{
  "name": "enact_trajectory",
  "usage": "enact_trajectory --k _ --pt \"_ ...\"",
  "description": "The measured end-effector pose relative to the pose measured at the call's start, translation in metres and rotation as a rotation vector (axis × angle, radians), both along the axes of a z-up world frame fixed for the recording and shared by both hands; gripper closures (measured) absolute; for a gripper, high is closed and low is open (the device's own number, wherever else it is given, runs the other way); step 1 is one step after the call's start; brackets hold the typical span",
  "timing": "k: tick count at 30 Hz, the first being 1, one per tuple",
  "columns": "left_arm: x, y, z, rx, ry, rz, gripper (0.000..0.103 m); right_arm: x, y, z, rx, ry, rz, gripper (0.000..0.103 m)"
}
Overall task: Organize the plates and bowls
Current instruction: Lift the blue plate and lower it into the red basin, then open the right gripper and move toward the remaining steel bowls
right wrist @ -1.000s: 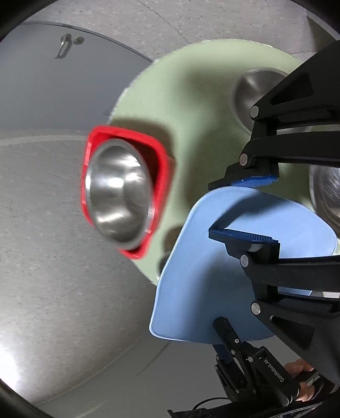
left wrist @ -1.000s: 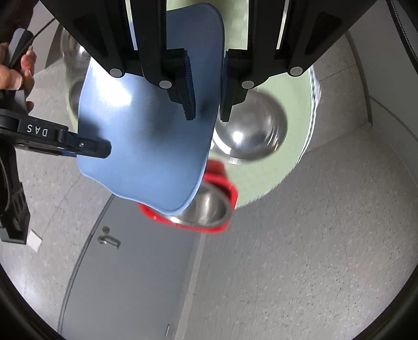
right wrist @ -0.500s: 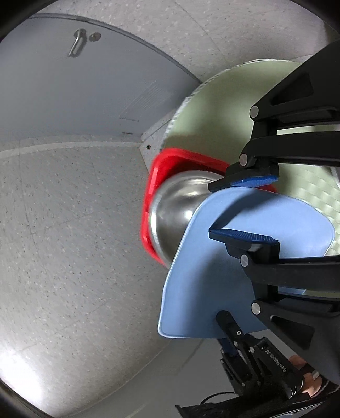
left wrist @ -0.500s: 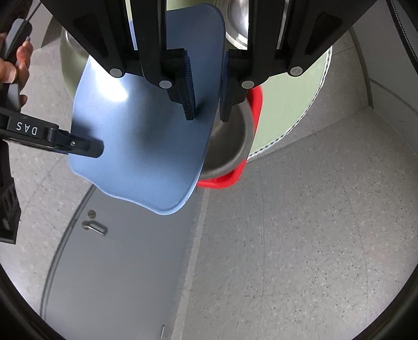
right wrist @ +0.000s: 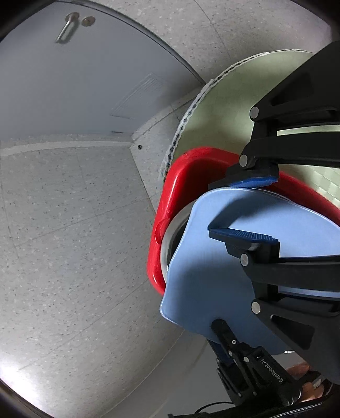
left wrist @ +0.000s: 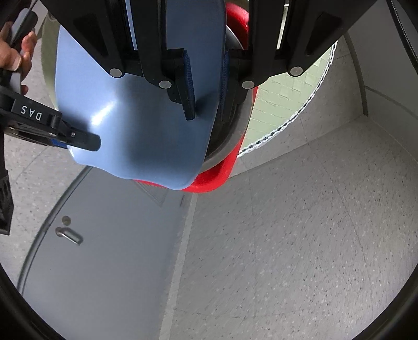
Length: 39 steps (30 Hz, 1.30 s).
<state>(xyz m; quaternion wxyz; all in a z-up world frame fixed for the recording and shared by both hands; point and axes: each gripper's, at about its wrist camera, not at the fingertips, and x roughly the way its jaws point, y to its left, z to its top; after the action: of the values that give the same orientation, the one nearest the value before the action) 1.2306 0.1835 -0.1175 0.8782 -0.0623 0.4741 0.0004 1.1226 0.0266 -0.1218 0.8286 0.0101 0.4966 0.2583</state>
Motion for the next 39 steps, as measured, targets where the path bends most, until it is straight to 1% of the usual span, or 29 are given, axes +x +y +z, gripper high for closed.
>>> enact_trajectory --k 3,7,9,11,14,15,17,18,20,21,22,23,24,25,27,29,31,33,35,37,39 --pt "0.019 0.000 -0.013 0.002 0.018 0.006 0.087 0.003 0.006 -0.005 -0.024 -0.022 0.012 0.075" --pt "0.032 0.004 -0.025 -0.001 0.037 0.009 0.087 0.004 0.012 -0.012 -0.049 -0.048 0.024 0.075" --pt "0.034 0.003 -0.030 -0.005 0.044 0.006 0.087 0.004 0.014 -0.016 -0.063 -0.066 0.021 0.075" --pt "0.036 0.001 -0.033 0.008 0.043 0.005 0.087 0.003 0.016 -0.018 -0.075 -0.082 0.021 0.074" --pt "0.035 -0.004 -0.034 0.017 0.036 0.006 0.085 0.001 0.018 -0.020 -0.113 -0.130 0.012 0.072" --pt "0.036 -0.006 -0.035 0.018 0.036 0.006 0.083 0.000 0.017 -0.020 -0.113 -0.148 0.012 0.072" --pt "0.036 -0.008 -0.036 0.017 0.038 0.008 0.081 -0.001 0.015 -0.022 -0.106 -0.149 0.011 0.071" --pt "0.035 -0.008 -0.036 0.009 0.034 0.009 0.079 -0.002 0.014 -0.021 -0.106 -0.152 0.007 0.069" --pt "0.025 -0.010 -0.029 -0.013 0.021 0.010 0.072 -0.005 0.010 -0.018 -0.097 -0.167 -0.005 0.051" --pt "0.022 -0.008 -0.026 -0.018 0.004 0.009 0.064 -0.008 0.007 -0.015 -0.089 -0.171 -0.013 0.047" --pt "0.019 -0.009 -0.021 0.001 -0.011 0.017 0.049 -0.011 0.004 -0.012 -0.079 -0.172 -0.020 0.041" --pt "0.013 -0.009 -0.015 0.035 -0.029 0.032 0.041 -0.015 0.001 -0.008 -0.071 -0.176 -0.029 0.038" --pt "0.004 -0.006 -0.011 0.052 -0.053 0.036 0.035 -0.020 -0.004 -0.001 -0.067 -0.180 -0.039 0.038" --pt "-0.005 -0.006 -0.005 0.056 -0.080 0.030 0.035 -0.025 -0.006 0.004 -0.060 -0.185 -0.045 0.037" --pt "-0.019 -0.009 0.005 0.055 -0.108 0.019 0.034 -0.039 -0.013 0.019 -0.038 -0.202 -0.056 0.036" --pt "-0.034 -0.012 0.015 0.062 -0.140 0.008 0.028 -0.056 -0.021 0.035 -0.016 -0.212 -0.068 0.033" --pt "-0.055 -0.015 0.028 0.074 -0.185 0.002 0.019 -0.073 -0.025 0.051 0.012 -0.226 -0.079 0.031" --pt "-0.077 -0.019 0.038 0.075 -0.221 -0.010 0.016 -0.095 -0.032 0.068 0.036 -0.245 -0.097 0.029" --pt "-0.099 -0.021 0.048 0.066 -0.252 -0.025 0.014 -0.117 -0.039 0.083 0.061 -0.264 -0.106 0.023" --pt "-0.122 -0.021 0.058 0.054 -0.277 -0.036 0.006 -0.147 -0.048 0.099 0.073 -0.290 -0.130 0.023" --pt "-0.148 -0.023 0.066 0.040 -0.303 -0.060 0.004 -0.170 -0.051 0.109 0.083 -0.309 -0.148 0.021"
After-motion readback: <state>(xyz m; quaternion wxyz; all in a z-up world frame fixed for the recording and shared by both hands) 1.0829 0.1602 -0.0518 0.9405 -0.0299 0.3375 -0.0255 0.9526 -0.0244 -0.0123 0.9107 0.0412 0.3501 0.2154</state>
